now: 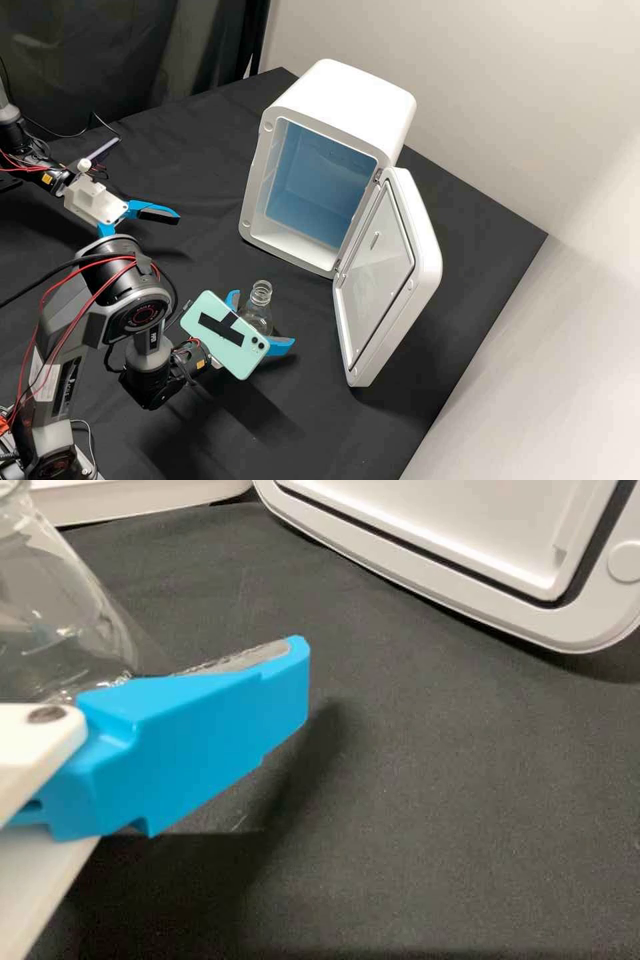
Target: Place the flask in the incubator
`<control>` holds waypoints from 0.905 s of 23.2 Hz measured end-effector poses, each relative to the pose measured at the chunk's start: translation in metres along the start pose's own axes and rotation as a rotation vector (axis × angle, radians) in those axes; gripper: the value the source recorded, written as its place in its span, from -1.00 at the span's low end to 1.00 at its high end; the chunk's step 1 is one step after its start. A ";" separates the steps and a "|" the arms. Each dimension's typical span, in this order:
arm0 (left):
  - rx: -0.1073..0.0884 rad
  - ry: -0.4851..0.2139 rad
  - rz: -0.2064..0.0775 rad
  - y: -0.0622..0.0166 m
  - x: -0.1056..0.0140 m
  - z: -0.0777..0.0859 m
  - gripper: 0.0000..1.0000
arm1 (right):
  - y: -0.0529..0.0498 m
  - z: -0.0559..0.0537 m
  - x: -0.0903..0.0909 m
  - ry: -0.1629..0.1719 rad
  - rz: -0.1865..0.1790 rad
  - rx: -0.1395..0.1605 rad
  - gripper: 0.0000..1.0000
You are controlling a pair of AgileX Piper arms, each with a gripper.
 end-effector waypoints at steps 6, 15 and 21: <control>0.000 0.000 0.000 0.0000 0.000 0.000 1.00 | 0.002 -0.001 0.002 0.007 0.008 -0.002 1.00; 0.000 0.000 0.000 0.0000 0.000 0.000 1.00 | 0.008 -0.009 0.007 0.033 0.040 -0.010 1.00; 0.000 0.000 0.000 0.0000 0.000 0.000 1.00 | 0.008 -0.011 0.007 0.036 0.050 -0.008 1.00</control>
